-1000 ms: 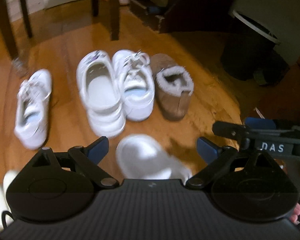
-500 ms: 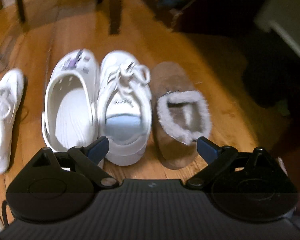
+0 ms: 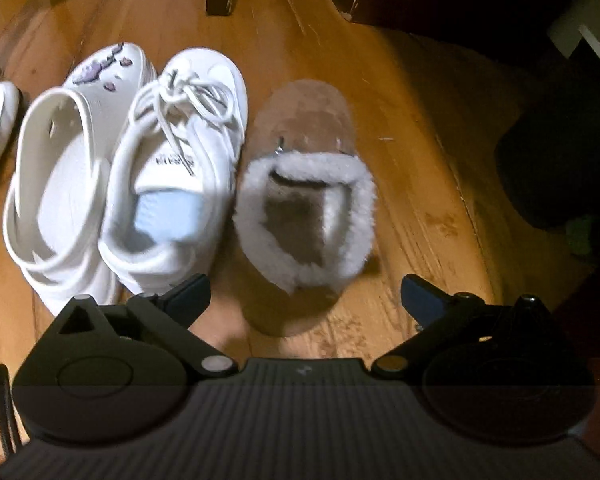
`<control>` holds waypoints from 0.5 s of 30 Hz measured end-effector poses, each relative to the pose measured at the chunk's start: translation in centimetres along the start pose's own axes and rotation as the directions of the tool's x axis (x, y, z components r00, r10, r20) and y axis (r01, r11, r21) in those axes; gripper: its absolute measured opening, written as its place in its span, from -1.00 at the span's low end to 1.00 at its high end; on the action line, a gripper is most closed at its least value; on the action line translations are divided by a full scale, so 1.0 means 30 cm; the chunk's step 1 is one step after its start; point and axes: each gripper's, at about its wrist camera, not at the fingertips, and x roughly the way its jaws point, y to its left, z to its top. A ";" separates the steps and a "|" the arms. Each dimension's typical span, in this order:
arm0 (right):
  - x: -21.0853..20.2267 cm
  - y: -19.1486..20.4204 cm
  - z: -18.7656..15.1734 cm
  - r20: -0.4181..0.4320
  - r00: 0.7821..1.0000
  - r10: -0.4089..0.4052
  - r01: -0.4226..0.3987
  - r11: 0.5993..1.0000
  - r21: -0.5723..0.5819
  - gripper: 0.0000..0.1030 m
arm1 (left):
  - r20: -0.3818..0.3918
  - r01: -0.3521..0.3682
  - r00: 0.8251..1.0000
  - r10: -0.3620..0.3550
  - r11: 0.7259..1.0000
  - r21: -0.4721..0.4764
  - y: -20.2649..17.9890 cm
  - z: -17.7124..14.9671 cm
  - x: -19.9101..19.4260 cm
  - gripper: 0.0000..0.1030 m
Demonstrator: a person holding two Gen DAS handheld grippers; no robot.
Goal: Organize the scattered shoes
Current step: 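Close the left gripper on the heel of the tan slipper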
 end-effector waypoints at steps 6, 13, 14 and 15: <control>0.022 -0.044 -0.007 -0.006 1.000 -0.002 0.002 1.000 0.027 0.75 | 0.023 0.001 1.000 0.002 0.991 -0.135 0.026 -0.003 -0.002 1.00; 0.017 0.006 -0.011 0.047 0.999 -0.016 0.022 0.992 -0.125 0.75 | 0.032 -0.013 0.999 0.013 1.000 0.027 -0.012 0.019 0.059 0.47; 0.020 0.012 -0.013 0.048 0.999 -0.021 0.028 0.990 -0.138 0.75 | 0.028 -0.011 1.000 0.010 0.999 0.039 -0.013 0.019 0.064 -0.23; 0.025 0.014 -0.014 0.045 0.999 -0.028 0.034 0.989 -0.142 0.75 | 0.024 -0.008 1.000 0.007 0.999 0.052 -0.015 0.019 0.069 -0.29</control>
